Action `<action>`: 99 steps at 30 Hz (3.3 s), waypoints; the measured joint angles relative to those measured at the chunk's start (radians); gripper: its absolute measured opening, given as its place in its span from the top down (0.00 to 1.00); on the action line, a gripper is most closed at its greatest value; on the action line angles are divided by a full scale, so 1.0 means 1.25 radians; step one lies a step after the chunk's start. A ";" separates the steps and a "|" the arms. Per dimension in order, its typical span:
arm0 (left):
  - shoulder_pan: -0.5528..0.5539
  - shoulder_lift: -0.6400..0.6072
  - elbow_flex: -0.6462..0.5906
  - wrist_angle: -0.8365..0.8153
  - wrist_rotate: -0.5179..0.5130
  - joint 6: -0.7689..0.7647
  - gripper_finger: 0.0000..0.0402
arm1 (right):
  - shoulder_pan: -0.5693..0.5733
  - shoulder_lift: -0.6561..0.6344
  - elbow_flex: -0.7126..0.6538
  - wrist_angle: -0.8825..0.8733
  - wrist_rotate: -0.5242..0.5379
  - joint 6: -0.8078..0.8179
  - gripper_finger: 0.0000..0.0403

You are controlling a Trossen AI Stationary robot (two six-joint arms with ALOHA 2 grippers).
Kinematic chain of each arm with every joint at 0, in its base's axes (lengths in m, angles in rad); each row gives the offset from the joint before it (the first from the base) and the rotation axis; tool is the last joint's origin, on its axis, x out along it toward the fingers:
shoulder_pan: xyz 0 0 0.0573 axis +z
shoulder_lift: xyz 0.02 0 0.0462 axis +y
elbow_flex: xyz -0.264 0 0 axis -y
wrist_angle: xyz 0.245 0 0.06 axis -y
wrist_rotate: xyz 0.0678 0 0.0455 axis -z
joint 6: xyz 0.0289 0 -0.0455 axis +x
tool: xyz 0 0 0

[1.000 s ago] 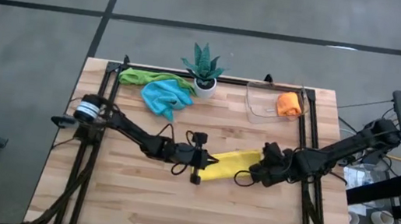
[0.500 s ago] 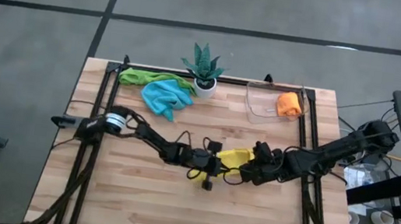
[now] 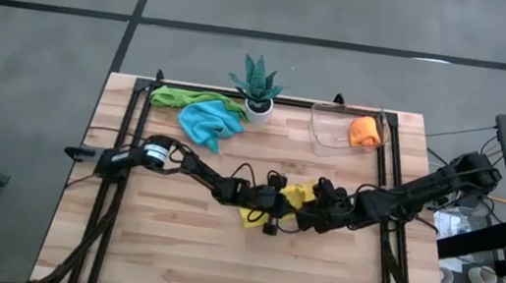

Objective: Roll microfiber towels into tight, uniform cylinder then place into a basket
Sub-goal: Roll the yellow microfiber cloth

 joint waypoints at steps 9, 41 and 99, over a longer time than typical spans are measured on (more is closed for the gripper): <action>0.000 0.000 -0.001 0.000 0.000 -0.001 1.00 | -0.038 0.044 -0.006 0.034 0.019 -0.035 0.98; 0.001 0.000 -0.004 0.007 -0.006 -0.002 1.00 | -0.037 0.106 0.012 0.236 -0.120 -0.212 0.71; 0.001 -0.010 -0.010 0.008 -0.007 0.009 1.00 | 0.049 -0.092 -0.140 -0.075 0.113 -0.003 0.98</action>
